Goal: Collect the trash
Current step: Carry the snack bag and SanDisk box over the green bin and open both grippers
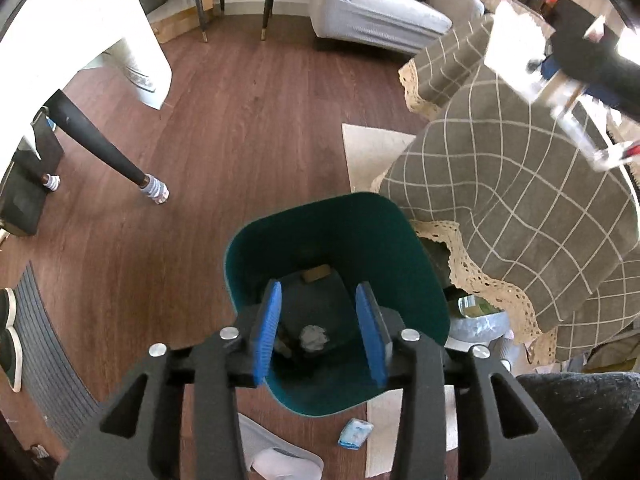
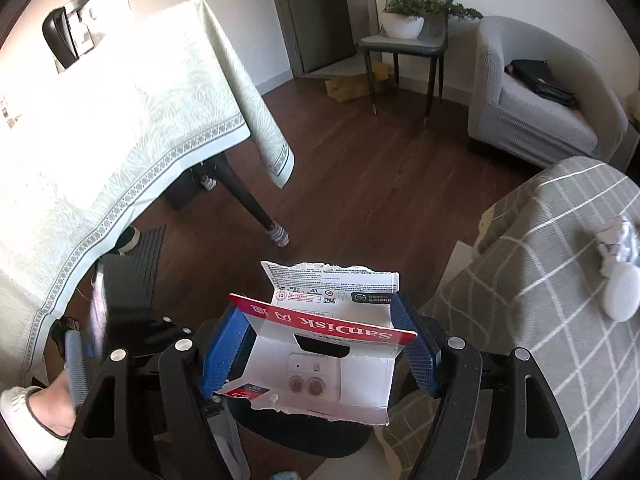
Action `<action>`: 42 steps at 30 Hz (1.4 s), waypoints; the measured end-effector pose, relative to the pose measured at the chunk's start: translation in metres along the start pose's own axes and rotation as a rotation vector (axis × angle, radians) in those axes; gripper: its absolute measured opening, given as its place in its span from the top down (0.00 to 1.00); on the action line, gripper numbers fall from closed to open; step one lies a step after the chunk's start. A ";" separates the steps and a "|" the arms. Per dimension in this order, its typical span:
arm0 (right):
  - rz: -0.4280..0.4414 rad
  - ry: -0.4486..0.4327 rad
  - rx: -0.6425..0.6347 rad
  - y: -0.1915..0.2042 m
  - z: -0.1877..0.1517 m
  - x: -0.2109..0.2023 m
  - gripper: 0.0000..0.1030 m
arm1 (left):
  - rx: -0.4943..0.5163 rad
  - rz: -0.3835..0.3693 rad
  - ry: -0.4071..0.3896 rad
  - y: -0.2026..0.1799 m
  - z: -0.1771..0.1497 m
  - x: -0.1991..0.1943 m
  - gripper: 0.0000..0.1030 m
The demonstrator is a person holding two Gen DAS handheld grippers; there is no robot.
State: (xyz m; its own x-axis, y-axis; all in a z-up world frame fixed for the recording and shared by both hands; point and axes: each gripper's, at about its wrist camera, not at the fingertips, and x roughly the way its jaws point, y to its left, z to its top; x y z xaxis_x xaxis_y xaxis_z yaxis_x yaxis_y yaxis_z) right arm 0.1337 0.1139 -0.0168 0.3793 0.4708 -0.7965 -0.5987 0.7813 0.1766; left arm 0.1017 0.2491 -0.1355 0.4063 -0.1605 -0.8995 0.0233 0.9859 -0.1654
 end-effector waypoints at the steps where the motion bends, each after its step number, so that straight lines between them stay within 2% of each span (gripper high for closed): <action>1: 0.000 0.006 -0.001 0.001 0.000 0.003 0.29 | -0.003 0.000 -0.004 0.002 0.000 -0.002 0.55; 6: -0.006 0.062 0.000 0.004 -0.008 0.031 0.29 | 0.000 0.006 -0.034 0.010 0.001 -0.017 0.51; 9: -0.008 0.097 -0.003 0.005 -0.013 0.046 0.29 | 0.025 0.031 -0.059 0.009 0.002 -0.028 0.52; 13: -0.011 0.144 -0.006 0.007 -0.022 0.066 0.29 | 0.027 0.023 -0.107 0.011 0.005 -0.045 0.60; 18: -0.007 0.201 -0.004 0.008 -0.037 0.088 0.29 | 0.010 0.009 -0.184 0.011 0.012 -0.068 0.76; 23: -0.005 0.263 -0.020 0.011 -0.053 0.111 0.29 | 0.002 0.003 -0.250 0.005 0.022 -0.089 0.85; 34: -0.029 0.368 -0.051 0.009 -0.088 0.144 0.28 | 0.029 -0.030 -0.366 -0.020 0.030 -0.138 0.87; 37: -0.032 0.417 -0.075 0.009 -0.100 0.148 0.25 | 0.033 -0.019 -0.389 -0.025 0.033 -0.144 0.87; 42: -0.019 0.406 -0.103 0.013 -0.103 0.133 0.23 | 0.019 -0.014 -0.414 -0.026 0.038 -0.146 0.87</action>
State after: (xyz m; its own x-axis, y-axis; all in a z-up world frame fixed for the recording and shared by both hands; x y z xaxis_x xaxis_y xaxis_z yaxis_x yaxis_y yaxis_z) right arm 0.1038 0.1441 -0.1802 0.0945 0.2405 -0.9660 -0.6696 0.7335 0.1171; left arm 0.0765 0.2484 0.0160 0.7388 -0.1458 -0.6579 0.0470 0.9851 -0.1654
